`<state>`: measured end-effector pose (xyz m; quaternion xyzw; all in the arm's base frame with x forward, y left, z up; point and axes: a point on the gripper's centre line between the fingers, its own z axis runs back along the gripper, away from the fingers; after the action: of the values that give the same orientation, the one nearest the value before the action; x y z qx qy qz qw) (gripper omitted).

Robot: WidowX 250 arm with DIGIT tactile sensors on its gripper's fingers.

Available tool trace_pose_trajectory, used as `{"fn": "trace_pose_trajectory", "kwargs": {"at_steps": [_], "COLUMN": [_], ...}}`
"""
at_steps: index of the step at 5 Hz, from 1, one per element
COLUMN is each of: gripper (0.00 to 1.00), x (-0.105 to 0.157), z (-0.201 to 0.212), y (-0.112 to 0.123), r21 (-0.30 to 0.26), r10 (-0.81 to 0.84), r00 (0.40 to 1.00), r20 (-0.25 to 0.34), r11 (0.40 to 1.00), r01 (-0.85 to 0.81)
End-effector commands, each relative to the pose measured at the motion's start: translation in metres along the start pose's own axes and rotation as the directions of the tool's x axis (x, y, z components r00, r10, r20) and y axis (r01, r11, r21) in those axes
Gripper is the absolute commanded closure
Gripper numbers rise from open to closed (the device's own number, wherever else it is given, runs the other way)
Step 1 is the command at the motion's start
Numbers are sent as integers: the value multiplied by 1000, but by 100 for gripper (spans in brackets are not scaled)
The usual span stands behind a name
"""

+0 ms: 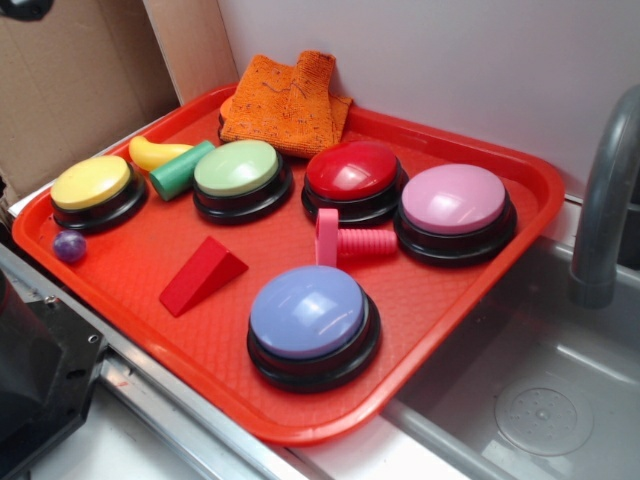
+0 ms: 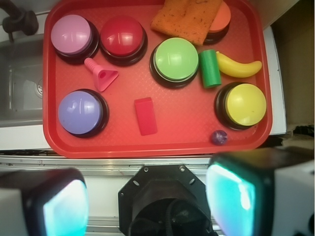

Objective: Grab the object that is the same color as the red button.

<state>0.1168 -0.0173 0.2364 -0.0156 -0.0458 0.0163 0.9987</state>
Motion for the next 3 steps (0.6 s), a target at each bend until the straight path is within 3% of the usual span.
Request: {"fn": "trace_pose_trajectory", "kwargs": {"at_steps": [1,3], "gripper": [0,0], "x": [0,29], "z": [0,-47], "y": [0,-8], "r21": [0,54], "r10": [0,-167], "r00": [1000,982], "r20": [0,85], "r11": [1000,985], "r01": [0,162]}}
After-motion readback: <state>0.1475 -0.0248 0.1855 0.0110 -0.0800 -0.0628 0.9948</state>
